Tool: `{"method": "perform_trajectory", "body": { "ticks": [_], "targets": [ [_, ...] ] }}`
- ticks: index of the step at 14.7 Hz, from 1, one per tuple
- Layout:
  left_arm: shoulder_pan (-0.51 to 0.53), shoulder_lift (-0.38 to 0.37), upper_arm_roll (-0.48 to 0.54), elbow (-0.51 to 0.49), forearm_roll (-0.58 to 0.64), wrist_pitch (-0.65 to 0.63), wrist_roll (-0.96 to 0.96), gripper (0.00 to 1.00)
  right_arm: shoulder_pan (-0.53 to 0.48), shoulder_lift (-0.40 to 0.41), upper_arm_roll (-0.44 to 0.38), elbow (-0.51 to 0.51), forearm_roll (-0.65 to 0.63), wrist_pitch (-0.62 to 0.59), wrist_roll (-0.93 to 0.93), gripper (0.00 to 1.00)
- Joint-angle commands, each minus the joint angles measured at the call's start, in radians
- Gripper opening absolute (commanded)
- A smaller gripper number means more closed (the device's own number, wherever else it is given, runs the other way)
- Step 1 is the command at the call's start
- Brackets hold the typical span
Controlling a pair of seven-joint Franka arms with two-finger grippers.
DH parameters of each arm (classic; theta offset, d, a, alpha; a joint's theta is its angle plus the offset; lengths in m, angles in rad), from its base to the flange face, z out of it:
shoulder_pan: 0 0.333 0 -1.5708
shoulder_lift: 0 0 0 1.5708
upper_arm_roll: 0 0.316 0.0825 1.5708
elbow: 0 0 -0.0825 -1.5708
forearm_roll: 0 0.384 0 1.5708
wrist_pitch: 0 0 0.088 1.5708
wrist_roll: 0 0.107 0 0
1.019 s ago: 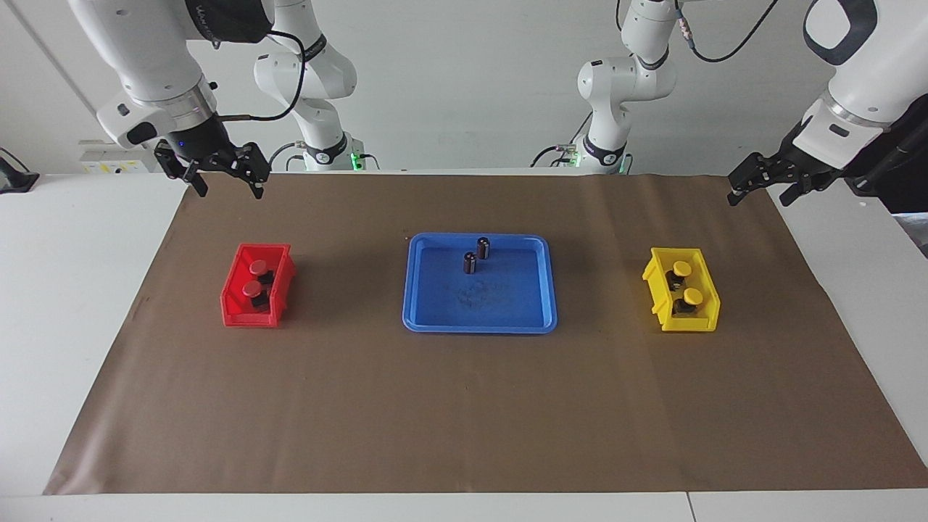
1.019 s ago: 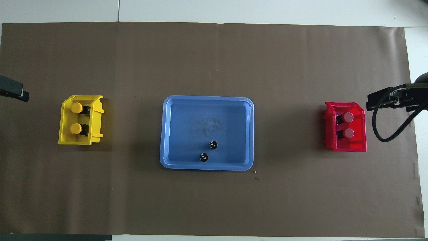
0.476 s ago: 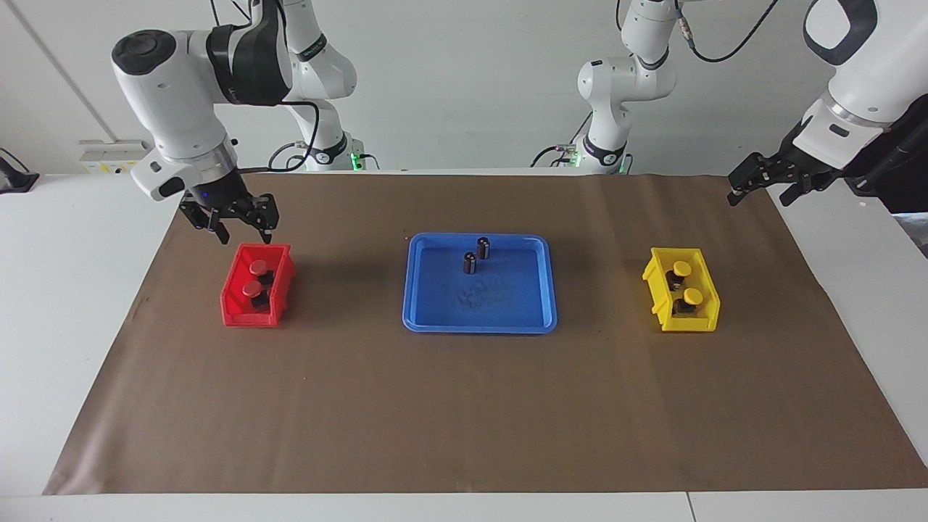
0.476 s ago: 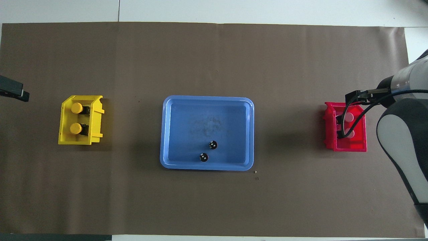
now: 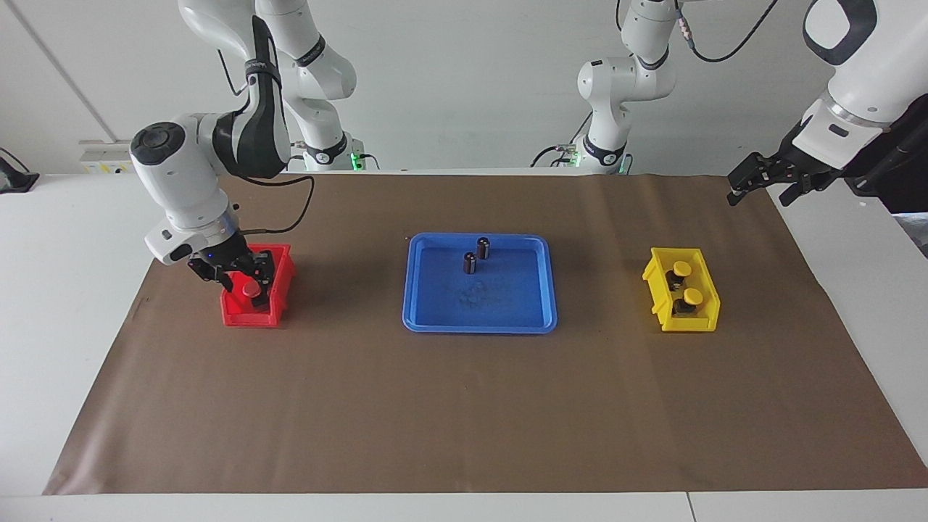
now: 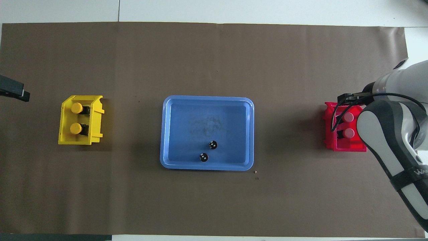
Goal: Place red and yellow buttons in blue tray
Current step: 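Lower the right gripper into the red holder and grasp a red button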
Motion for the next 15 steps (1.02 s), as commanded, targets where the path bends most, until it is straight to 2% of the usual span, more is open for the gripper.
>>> {"method": "perform_trajectory", "body": {
  "ticks": [1,3,15],
  "targets": [
    [0.003,-0.027,0.0,-0.031,0.018,0.062,-0.012,1.0,-0.024,-0.019,0.009,-0.048,0.007,0.043,-0.039,0.67],
    [0.001,-0.027,0.001,-0.039,0.018,0.067,-0.004,1.0,-0.03,-0.03,0.009,-0.115,0.007,0.114,-0.042,0.67],
    [0.003,-0.032,0.001,-0.06,0.021,0.102,-0.004,1.0,-0.055,-0.042,0.009,-0.189,0.007,0.165,-0.111,0.65]
  ]
}}
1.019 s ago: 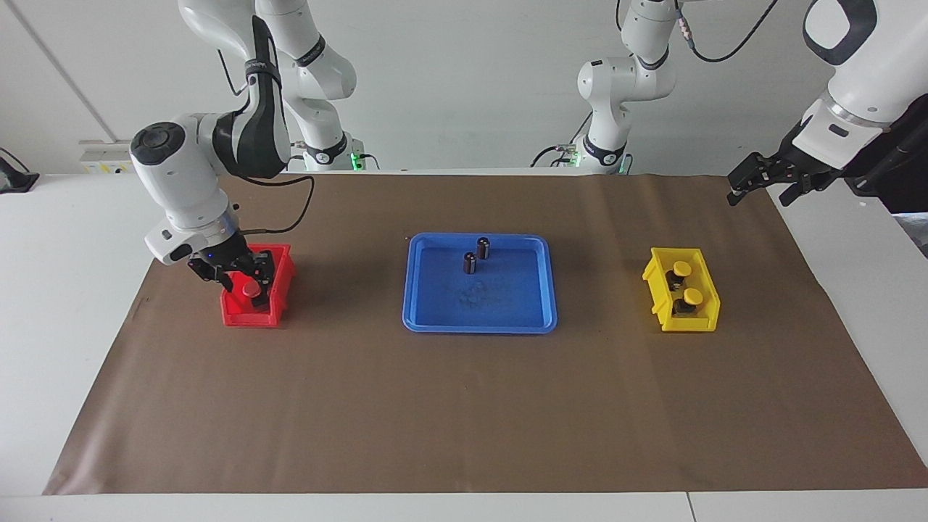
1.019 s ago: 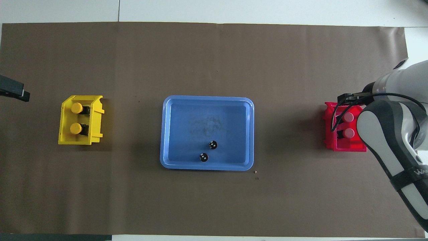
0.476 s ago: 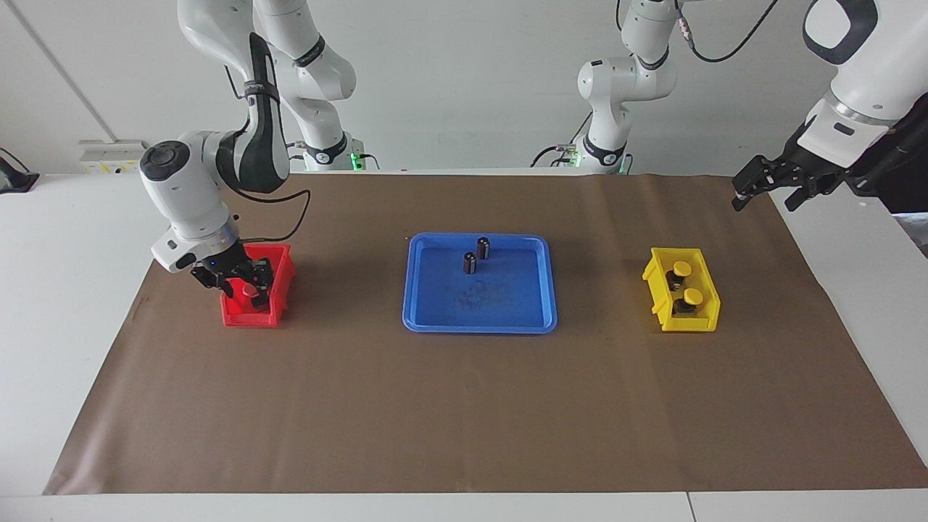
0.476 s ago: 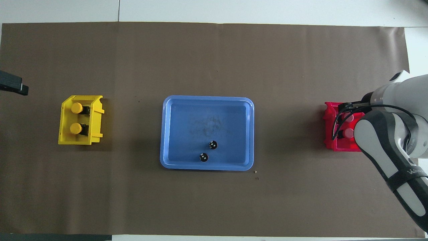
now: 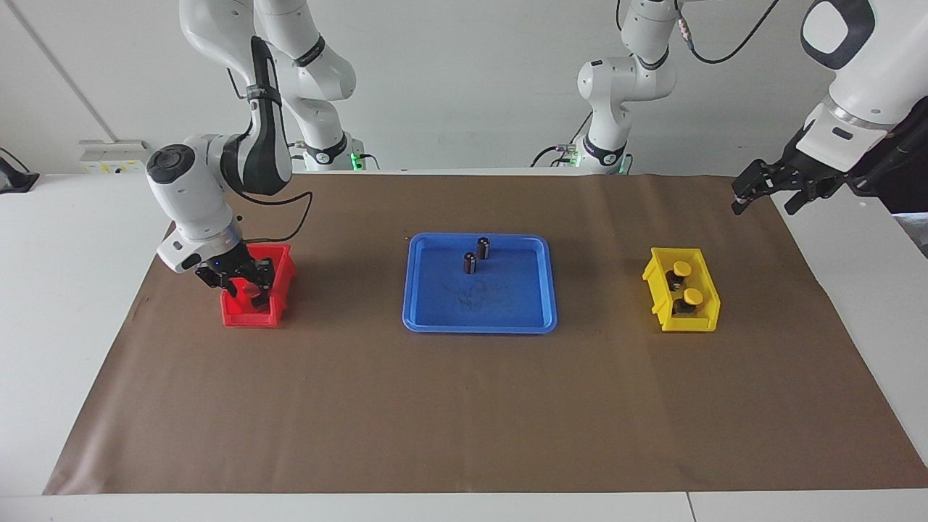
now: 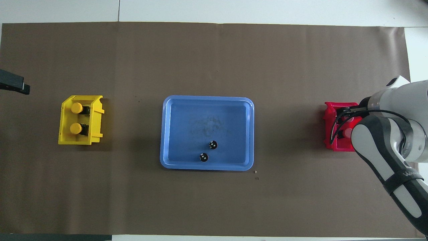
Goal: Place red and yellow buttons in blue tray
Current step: 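Lower the right gripper into the red holder and grasp a red button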
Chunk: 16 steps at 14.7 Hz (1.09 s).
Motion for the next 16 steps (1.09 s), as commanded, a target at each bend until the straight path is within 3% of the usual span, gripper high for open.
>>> {"method": "perform_trajectory", "body": {
  "ticks": [1,4,6,8,10,11,13,16],
  "targets": [
    [0.001,-0.032,-0.001,-0.047,0.025,0.035,-0.004,1.0,-0.015,-0.034,0.008,-0.038,0.007,0.022,-0.041,0.64],
    [0.0,-0.039,-0.001,-0.053,0.032,0.035,-0.006,1.0,-0.015,-0.04,0.008,-0.067,0.007,0.043,-0.042,0.63],
    [0.0,-0.039,-0.001,-0.053,0.032,0.036,-0.006,1.0,-0.017,-0.046,0.007,-0.084,0.007,0.057,-0.068,0.56],
    [0.0,-0.039,-0.001,-0.053,0.032,0.036,-0.006,1.0,-0.024,-0.046,0.008,-0.083,0.007,0.056,-0.087,0.42],
    [0.0,-0.041,-0.002,-0.054,0.032,0.036,-0.007,1.0,-0.024,-0.045,0.007,-0.074,0.005,0.042,-0.116,0.19],
    [0.0,-0.042,-0.001,-0.063,0.032,0.039,-0.007,1.0,-0.024,-0.042,0.007,-0.051,0.004,0.024,-0.134,0.16],
    [0.0,-0.044,-0.001,-0.07,0.032,0.059,-0.006,1.0,-0.017,-0.011,0.007,0.087,0.002,-0.132,-0.144,0.17],
    [0.001,-0.046,-0.001,-0.077,0.032,0.068,-0.003,1.0,0.009,0.061,0.013,0.386,-0.01,-0.422,-0.137,0.17]
  ]
}}
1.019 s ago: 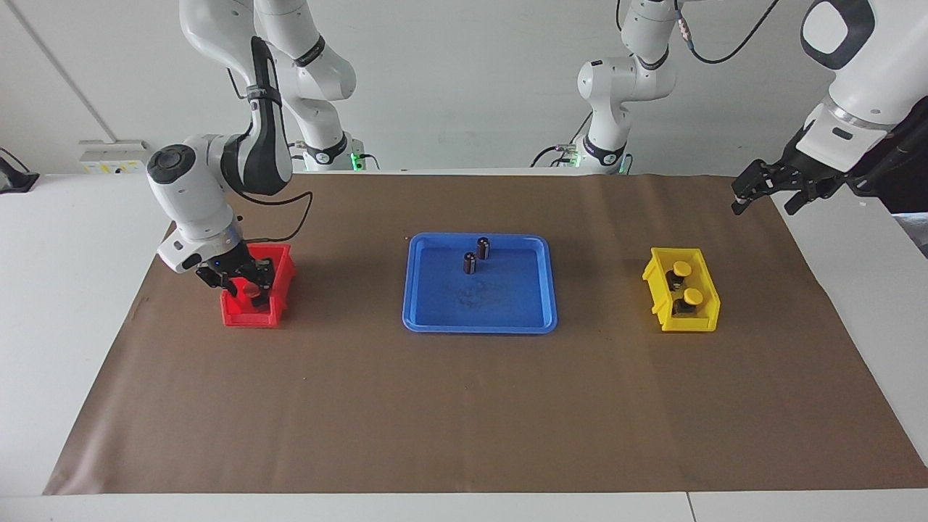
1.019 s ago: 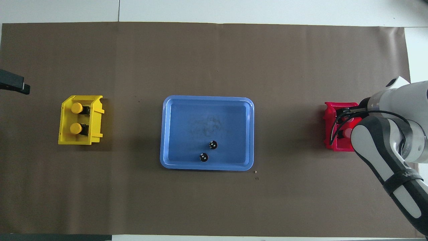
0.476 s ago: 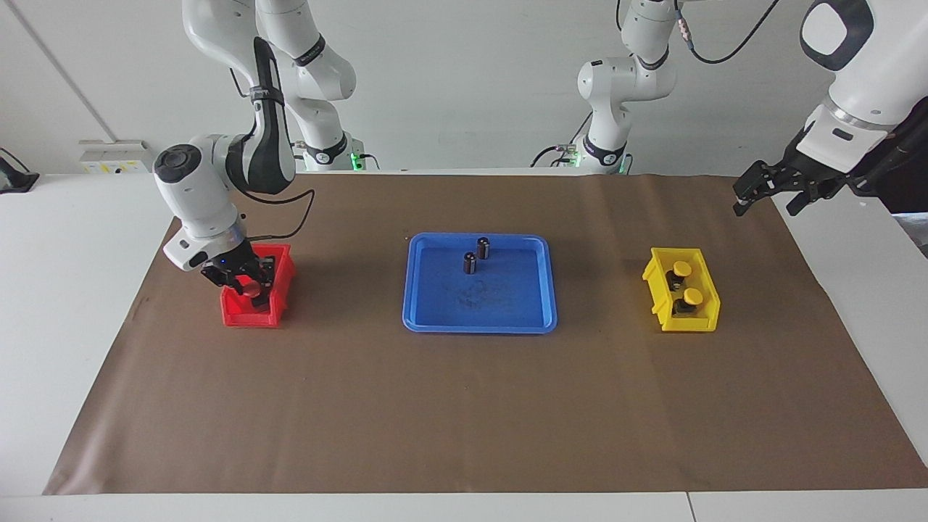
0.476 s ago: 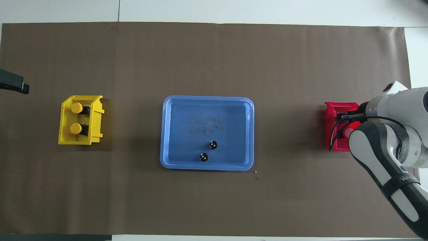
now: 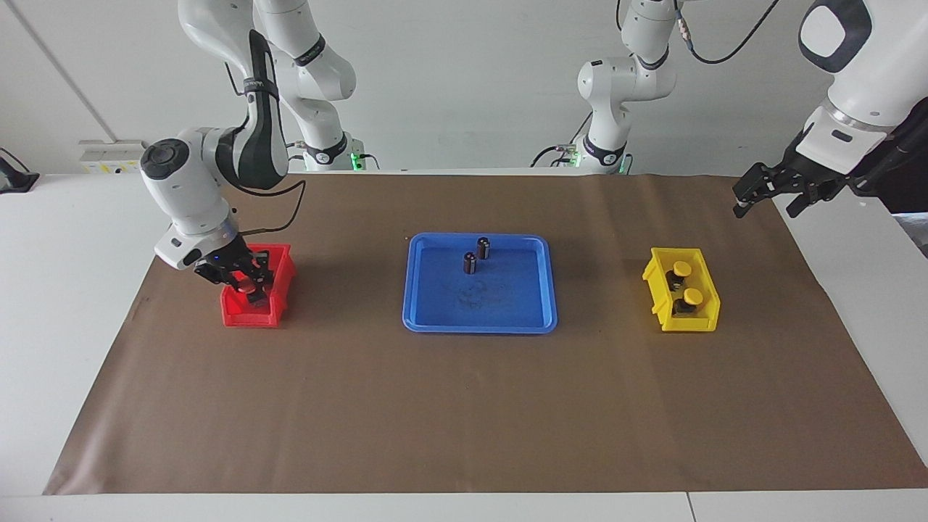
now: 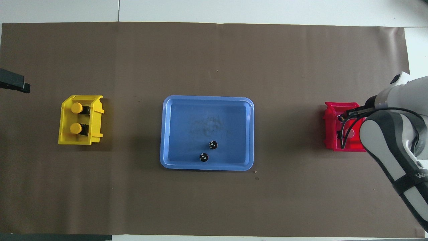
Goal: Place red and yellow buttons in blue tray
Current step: 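Lower the right gripper into the red holder and grasp a red button, then place the red button in the tray while the left gripper grasps yellow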
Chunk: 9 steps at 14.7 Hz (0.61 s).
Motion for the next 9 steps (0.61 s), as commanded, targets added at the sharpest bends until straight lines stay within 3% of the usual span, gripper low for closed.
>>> {"method": "perform_trajectory", "body": {
  "ticks": [1,4,5,7,9],
  "targets": [
    [0.004,-0.056,-0.002,-0.086,0.023,0.068,0.002,1.0,0.044,0.079,0.011,0.293,-0.009,-0.246,-0.001,0.17],
    [0.037,-0.118,-0.002,-0.305,0.023,0.319,0.002,0.98,0.208,0.156,0.011,0.48,-0.012,-0.366,0.232,0.22],
    [0.038,-0.116,-0.002,-0.368,0.023,0.376,0.001,0.95,0.285,0.165,0.011,0.496,-0.009,-0.355,0.337,0.21],
    [0.037,-0.101,-0.004,-0.457,0.023,0.488,-0.001,0.9,0.449,0.185,0.013,0.479,-0.003,-0.235,0.637,0.09],
    [0.024,-0.055,-0.004,-0.496,0.023,0.571,-0.009,0.82,0.585,0.237,0.013,0.49,0.002,-0.165,0.89,0.07]
  ]
}}
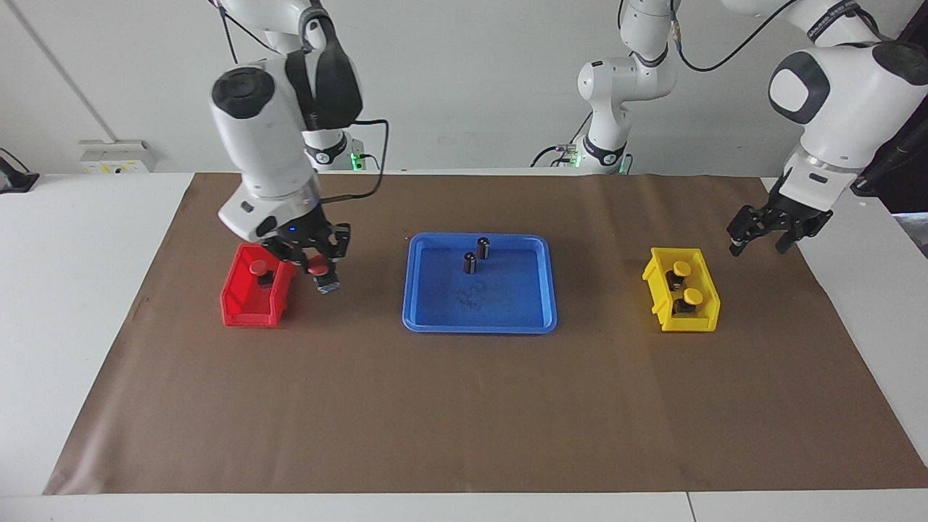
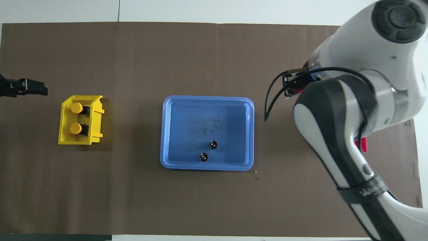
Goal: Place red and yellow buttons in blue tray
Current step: 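Place the red button in the tray while the left gripper grasps yellow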
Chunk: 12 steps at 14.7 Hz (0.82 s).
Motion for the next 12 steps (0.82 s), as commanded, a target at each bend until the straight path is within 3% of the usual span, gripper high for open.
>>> {"method": "perform_trajectory", "body": {
  "ticks": [1,3,7,12],
  "targets": [
    [-0.012,0.024,-0.004,-0.087,0.02,0.128,-0.01,0.78,0.152,0.113,-0.004,0.042,-0.014,0.047,0.308,0.07],
    [-0.012,0.055,-0.005,-0.101,0.02,0.176,-0.01,0.71,0.222,0.161,-0.004,0.062,-0.031,0.105,0.382,0.07],
    [-0.031,0.092,-0.005,-0.11,0.02,0.199,-0.012,0.62,0.233,0.211,-0.004,0.033,-0.049,0.181,0.408,0.14],
    [-0.042,0.081,-0.005,-0.202,0.02,0.266,-0.008,0.62,0.235,0.196,-0.002,-0.079,-0.048,0.287,0.431,0.19]
  ]
}}
